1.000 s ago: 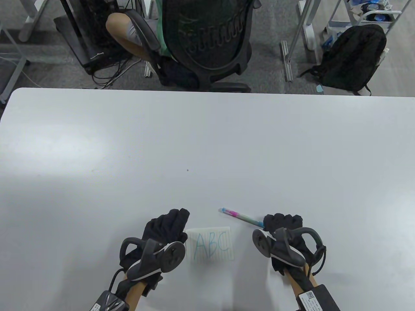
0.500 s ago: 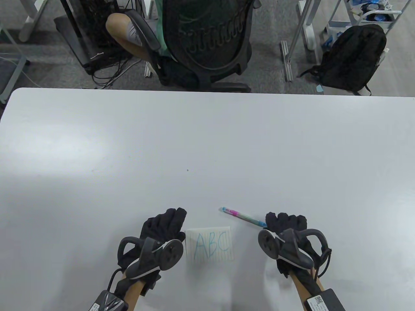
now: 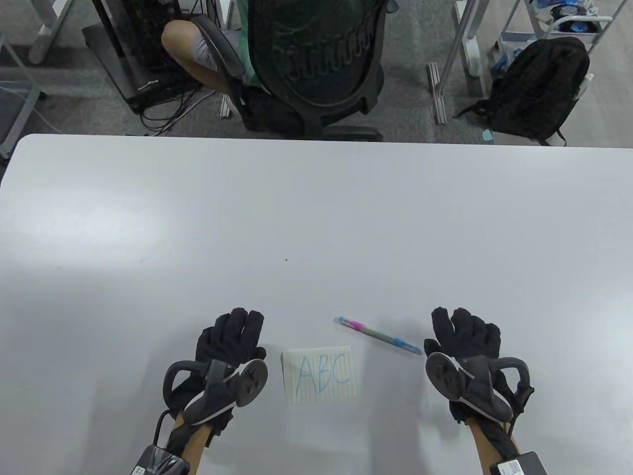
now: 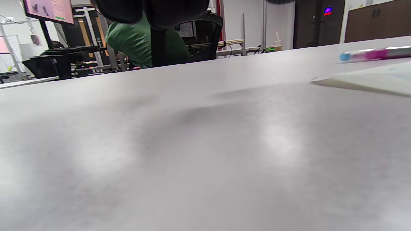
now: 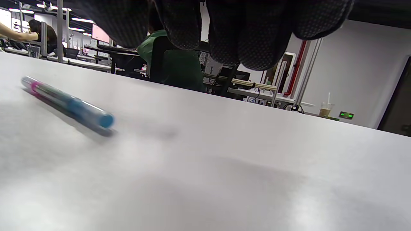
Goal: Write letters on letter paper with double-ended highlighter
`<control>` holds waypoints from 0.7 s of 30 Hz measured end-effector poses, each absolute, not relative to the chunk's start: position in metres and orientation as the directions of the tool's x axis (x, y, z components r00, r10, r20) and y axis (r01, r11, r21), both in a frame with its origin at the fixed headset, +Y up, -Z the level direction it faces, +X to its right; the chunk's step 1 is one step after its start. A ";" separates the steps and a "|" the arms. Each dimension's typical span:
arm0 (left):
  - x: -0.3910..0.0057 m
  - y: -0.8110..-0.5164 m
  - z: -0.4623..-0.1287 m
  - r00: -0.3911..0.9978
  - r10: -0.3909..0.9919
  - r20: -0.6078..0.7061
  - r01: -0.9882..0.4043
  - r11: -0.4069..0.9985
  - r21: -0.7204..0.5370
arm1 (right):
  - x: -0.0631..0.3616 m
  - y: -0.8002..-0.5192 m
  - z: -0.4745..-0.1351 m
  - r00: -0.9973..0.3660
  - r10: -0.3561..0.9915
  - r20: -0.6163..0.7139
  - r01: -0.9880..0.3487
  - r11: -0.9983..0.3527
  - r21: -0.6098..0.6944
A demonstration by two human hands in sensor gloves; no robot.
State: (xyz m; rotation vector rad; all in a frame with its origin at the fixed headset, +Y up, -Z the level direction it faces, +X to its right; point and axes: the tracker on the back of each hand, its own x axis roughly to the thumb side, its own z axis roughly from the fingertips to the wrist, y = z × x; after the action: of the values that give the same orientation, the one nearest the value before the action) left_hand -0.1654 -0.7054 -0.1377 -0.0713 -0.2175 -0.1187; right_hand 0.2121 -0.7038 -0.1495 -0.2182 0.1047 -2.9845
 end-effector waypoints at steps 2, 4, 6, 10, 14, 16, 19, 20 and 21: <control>-0.169 -0.707 -0.139 0.976 -0.098 0.195 0.115 0.990 -0.078 | 0.217 -0.706 -0.150 -0.979 -0.164 0.125 0.155 -0.985 -0.075; -0.174 -0.709 -0.141 0.980 -0.099 0.174 0.117 0.989 -0.095 | 0.221 -0.710 -0.149 -0.978 -0.168 0.120 0.161 -0.985 -0.069; -0.177 -0.711 -0.142 0.981 -0.111 0.157 0.129 0.986 -0.106 | 0.223 -0.713 -0.149 -0.976 -0.183 0.118 0.176 -0.982 -0.062; -0.184 -0.717 -0.144 0.983 -0.130 0.129 0.147 0.980 -0.134 | 0.224 -0.716 -0.148 -0.972 -0.209 0.112 0.203 -0.977 -0.057; -0.187 -0.719 -0.145 0.986 -0.125 0.114 0.141 0.979 -0.147 | 0.225 -0.717 -0.147 -0.968 -0.222 0.113 0.217 -0.975 -0.054; -0.188 -0.719 -0.145 0.986 -0.121 0.113 0.137 0.979 -0.148 | 0.225 -0.716 -0.147 -0.970 -0.218 0.111 0.213 -0.975 -0.054; -0.187 -0.720 -0.145 0.985 -0.124 0.117 0.141 0.979 -0.148 | 0.225 -0.717 -0.146 -0.969 -0.218 0.111 0.214 -0.976 -0.051; -0.187 -0.720 -0.145 0.985 -0.124 0.119 0.142 0.979 -0.148 | 0.225 -0.717 -0.146 -0.969 -0.219 0.112 0.215 -0.975 -0.051; -0.187 -0.721 -0.145 0.985 -0.121 0.120 0.139 0.979 -0.147 | 0.224 -0.717 -0.146 -0.969 -0.220 0.113 0.215 -0.975 -0.050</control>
State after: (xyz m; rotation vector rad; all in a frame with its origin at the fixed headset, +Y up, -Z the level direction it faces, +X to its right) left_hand -0.1868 -0.7206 -0.1454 -0.1559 -0.1111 -0.1312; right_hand 0.2245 -0.7171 -0.1462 -0.1737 0.0550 -2.9162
